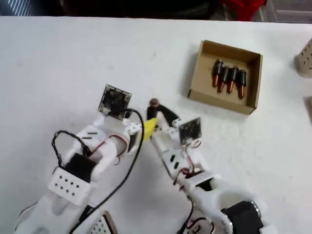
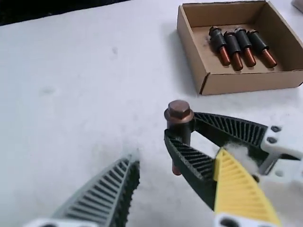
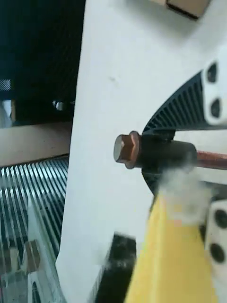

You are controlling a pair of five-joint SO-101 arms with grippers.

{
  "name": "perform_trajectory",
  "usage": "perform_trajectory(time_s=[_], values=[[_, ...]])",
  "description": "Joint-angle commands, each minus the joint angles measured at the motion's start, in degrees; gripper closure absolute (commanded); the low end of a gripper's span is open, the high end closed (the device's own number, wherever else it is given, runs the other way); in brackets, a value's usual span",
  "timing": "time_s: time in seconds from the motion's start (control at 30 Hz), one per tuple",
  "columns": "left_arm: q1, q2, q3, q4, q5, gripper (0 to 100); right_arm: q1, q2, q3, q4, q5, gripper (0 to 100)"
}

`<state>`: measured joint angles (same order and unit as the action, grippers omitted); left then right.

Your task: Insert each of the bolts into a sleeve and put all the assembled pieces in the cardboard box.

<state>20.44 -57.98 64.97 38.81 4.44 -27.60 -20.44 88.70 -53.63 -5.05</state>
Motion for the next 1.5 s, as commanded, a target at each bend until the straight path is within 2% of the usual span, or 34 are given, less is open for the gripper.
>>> perform_trajectory(time_s=[0.0, 0.13, 0.27, 0.33, 0.43, 0.5, 0.63, 0.8, 0.93, 1.1, 1.2, 1.3, 1.4, 1.47], values=[[1.5, 0.6, -3.7, -1.0, 0.9, 72, 3.2, -1.1, -6.4, 2.2, -2.5, 98.2], [1.3, 0.6, -6.2, -8.1, 7.4, 72, 3.0, -0.7, -6.5, 2.3, -2.5, 98.2], [-0.3, 0.6, -5.8, -13.7, 10.2, 75, 3.0, -0.7, -6.5, 2.4, -2.5, 98.2], [-2.2, 0.6, -6.0, -15.6, 11.2, 83, 3.0, -0.7, -6.5, 2.4, -2.5, 98.2], [-5.6, 0.6, -6.0, -20.6, 11.0, 100, 3.4, -0.7, -6.5, 2.5, -2.4, 98.2], [-7.5, 0.7, -5.6, -21.1, 11.3, 95, 3.6, -0.7, -6.4, 2.5, -2.4, 98.2], [-10.9, 0.7, -1.2, -20.7, 10.9, 97, 5.5, -1.5, -7.2, 6.9, -2.3, 98.2], [-14.5, 0.7, 7.5, -20.7, 10.4, 98, 9.9, -7.6, -12.1, 24.7, 2.4, 98.2], [-17.6, 0.7, 13.0, -19.9, 3.7, 98, 14.5, -15.1, -16.6, 39.9, 2.5, 98.1], [-19.6, 0.7, 14.8, -7.9, -1.6, 98, 21.6, -20.0, -23.6, 54.0, 2.6, 98.1], [-20.4, 0.7, 14.8, -1.1, -6.2, 98, 26.2, -19.0, -31.0, 63.6, 2.8, 98.1], [-20.2, 0.7, 15.5, 2.1, -9.8, 98, 29.5, -14.7, -39.8, 72.4, 2.9, 98.1], [-20.4, 0.7, 16.9, -0.3, -13.9, 98, 31.5, -7.4, -49.7, 78.5, 2.9, 98.1], [-21.1, 0.7, 17.2, -2.5, -13.2, 98, 32.7, -1.7, -57.1, 82.6, 2.9, 98.1]])
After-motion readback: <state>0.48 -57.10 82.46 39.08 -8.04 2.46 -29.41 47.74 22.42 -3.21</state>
